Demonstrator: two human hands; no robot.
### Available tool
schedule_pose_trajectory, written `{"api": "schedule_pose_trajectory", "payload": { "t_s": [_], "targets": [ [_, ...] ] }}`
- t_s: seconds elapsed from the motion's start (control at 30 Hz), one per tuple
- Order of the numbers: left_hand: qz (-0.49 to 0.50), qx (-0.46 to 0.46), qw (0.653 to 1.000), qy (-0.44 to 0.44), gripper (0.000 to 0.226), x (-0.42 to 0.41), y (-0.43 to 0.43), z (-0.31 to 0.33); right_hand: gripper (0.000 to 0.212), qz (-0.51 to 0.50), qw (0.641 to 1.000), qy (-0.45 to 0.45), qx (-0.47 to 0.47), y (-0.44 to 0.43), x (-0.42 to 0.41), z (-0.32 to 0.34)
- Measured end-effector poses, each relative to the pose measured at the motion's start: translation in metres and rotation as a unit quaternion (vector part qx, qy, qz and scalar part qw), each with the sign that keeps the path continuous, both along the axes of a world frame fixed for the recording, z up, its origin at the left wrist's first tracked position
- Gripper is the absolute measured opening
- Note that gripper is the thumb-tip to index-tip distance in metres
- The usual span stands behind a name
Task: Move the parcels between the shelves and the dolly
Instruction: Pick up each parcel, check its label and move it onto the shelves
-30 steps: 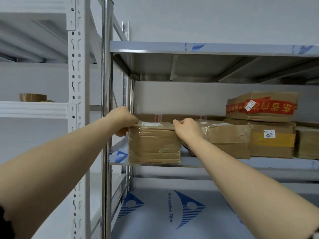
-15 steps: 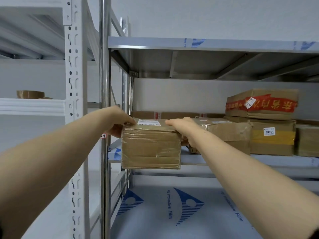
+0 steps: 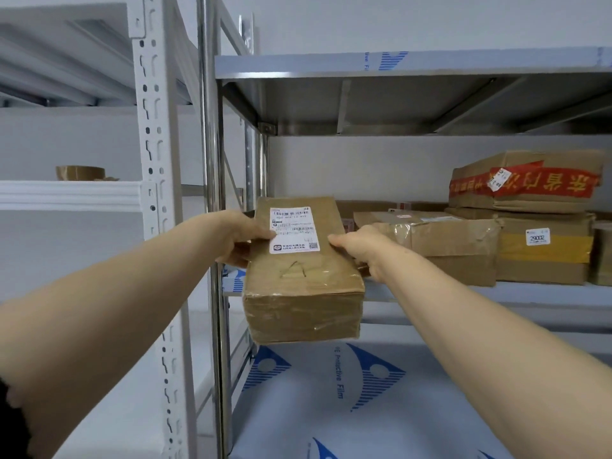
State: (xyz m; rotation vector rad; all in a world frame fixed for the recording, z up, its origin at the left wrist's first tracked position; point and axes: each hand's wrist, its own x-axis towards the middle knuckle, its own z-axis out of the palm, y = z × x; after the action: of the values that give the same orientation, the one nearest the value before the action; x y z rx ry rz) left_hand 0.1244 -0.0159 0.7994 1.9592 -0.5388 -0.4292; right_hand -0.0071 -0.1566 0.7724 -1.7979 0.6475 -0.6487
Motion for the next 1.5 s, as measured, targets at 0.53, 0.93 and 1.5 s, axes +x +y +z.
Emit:
{"api": "schedule_pose_trajectory", "payload": {
  "t_s": [0.53,0.93,1.5],
  "targets": [
    [0.216,-0.100,0.971,0.031,0.022,-0.163,0.167,-0.119,0.022,0.122,0.982,0.034,-0.137,0.128,-0.079,-0.139],
    [0.494,-0.127,0.857,0.071,0.045,-0.306,0.463,-0.243,0.013,0.384,0.916,0.081,-0.084,0.426,-0.139,-0.241],
    [0.713,-0.075,0.691,0.089,0.035,-0.588,0.900,-0.314,0.009,0.649,0.743,0.165,-0.005,0.907,-0.333,-0.332]
  ]
}}
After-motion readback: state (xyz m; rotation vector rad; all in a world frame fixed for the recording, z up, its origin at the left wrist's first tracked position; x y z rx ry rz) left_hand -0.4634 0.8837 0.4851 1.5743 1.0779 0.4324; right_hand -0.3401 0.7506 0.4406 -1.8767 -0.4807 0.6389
